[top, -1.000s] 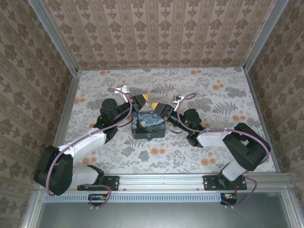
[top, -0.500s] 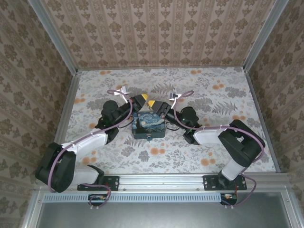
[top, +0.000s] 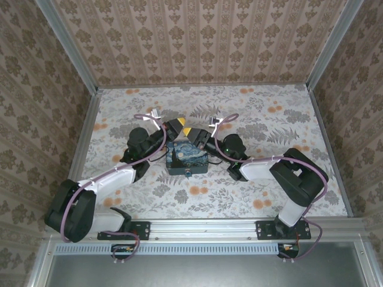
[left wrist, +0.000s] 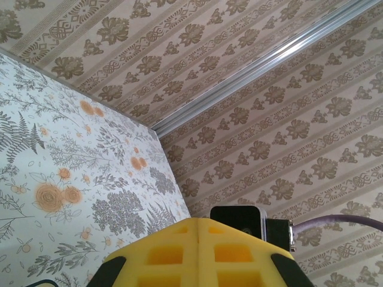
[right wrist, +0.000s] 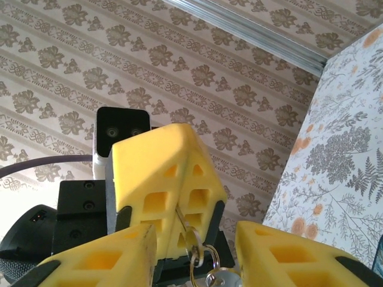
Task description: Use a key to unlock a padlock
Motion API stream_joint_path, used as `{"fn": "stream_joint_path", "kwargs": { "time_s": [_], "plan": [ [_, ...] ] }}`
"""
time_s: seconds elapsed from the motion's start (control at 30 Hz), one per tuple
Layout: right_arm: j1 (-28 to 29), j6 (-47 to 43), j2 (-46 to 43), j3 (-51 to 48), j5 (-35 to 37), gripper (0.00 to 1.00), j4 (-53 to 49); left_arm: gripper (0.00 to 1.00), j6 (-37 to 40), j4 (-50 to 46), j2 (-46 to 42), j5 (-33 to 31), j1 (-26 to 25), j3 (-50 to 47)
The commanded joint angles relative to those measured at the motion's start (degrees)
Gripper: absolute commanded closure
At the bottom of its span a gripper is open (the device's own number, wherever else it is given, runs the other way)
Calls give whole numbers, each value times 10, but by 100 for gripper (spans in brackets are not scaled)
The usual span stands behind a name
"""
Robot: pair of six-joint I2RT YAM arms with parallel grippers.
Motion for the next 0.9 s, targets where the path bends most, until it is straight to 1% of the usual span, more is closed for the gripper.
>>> {"fn": "stream_joint_path", "kwargs": {
  "time_s": [0.0,0.13,0.2,0.27,0.5,0.8,0.87],
  "plan": [
    [4,-1,6,14,-9,62,30,100,-6,27,4,-7,-5,-9],
    [4,-1,8,10,-8,68,30,100,-5,27,4,-9,-5,-10],
    [4,-1,8,8,-8,69,31,100,-6,27,5,-9,-5,-11],
    [4,-2,9,5,-6,73,32,100,-5,27,6,-9,-5,-10],
    [4,-5,5,-2,-3,79,32,100,-5,27,7,-11,-5,-11],
    [2,-6,3,-8,-2,99,31,100,-6,26,7,-13,-5,-14],
    [1,-7,3,-9,-4,100,30,100,-8,26,7,-15,-5,-15]
  ]
}}
